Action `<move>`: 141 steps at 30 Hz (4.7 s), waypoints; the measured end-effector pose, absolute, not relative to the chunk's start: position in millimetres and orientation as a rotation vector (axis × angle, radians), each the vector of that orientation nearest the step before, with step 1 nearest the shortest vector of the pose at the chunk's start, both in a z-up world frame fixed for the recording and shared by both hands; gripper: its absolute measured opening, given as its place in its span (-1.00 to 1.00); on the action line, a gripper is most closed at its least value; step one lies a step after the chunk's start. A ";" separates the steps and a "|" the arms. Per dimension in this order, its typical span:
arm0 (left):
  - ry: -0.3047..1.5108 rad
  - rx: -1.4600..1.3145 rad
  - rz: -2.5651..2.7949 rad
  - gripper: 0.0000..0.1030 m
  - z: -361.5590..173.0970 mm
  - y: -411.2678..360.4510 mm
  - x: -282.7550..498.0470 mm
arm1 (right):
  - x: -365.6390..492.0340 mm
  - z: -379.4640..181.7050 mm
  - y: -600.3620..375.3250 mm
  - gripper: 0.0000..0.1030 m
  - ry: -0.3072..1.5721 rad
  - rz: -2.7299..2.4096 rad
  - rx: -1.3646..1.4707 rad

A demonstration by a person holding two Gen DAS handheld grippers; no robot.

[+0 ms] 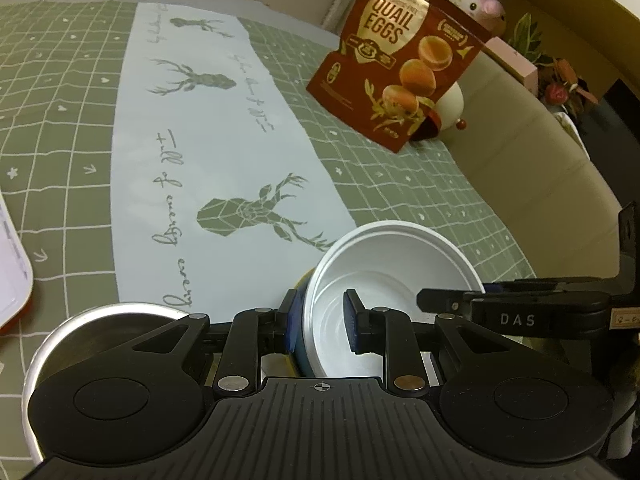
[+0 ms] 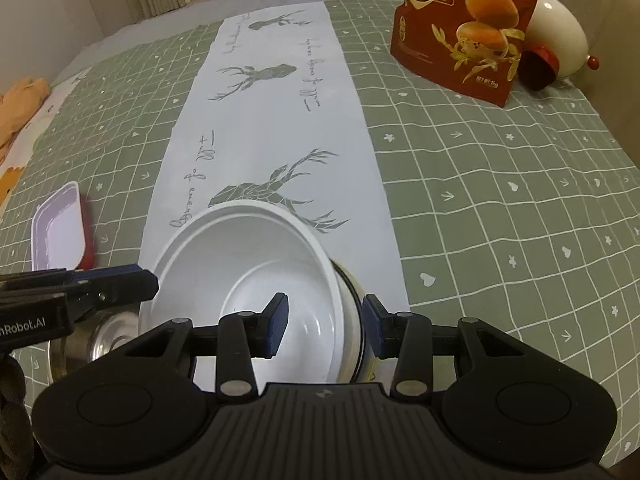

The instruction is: Organize plates and bowls

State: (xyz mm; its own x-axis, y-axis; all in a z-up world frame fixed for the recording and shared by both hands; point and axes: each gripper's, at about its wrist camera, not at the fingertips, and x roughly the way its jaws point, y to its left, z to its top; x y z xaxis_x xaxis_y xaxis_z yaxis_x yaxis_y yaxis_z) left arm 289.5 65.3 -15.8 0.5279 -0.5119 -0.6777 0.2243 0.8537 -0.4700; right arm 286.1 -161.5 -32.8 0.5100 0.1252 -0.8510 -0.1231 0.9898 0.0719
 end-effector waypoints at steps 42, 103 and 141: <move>0.857 -0.185 -0.274 -0.50 15.7 19.9 246.3 | 213.4 -34.3 -202.7 0.28 0.741 0.279 0.101; 1.214 -0.234 -0.169 0.00 -59.9 -6.9 298.4 | 285.2 -145.5 -229.5 0.46 1.084 0.473 0.638; 1.217 -0.180 -0.136 -0.02 -45.3 -33.4 252.1 | 243.5 -138.5 -233.8 0.47 0.997 0.458 0.361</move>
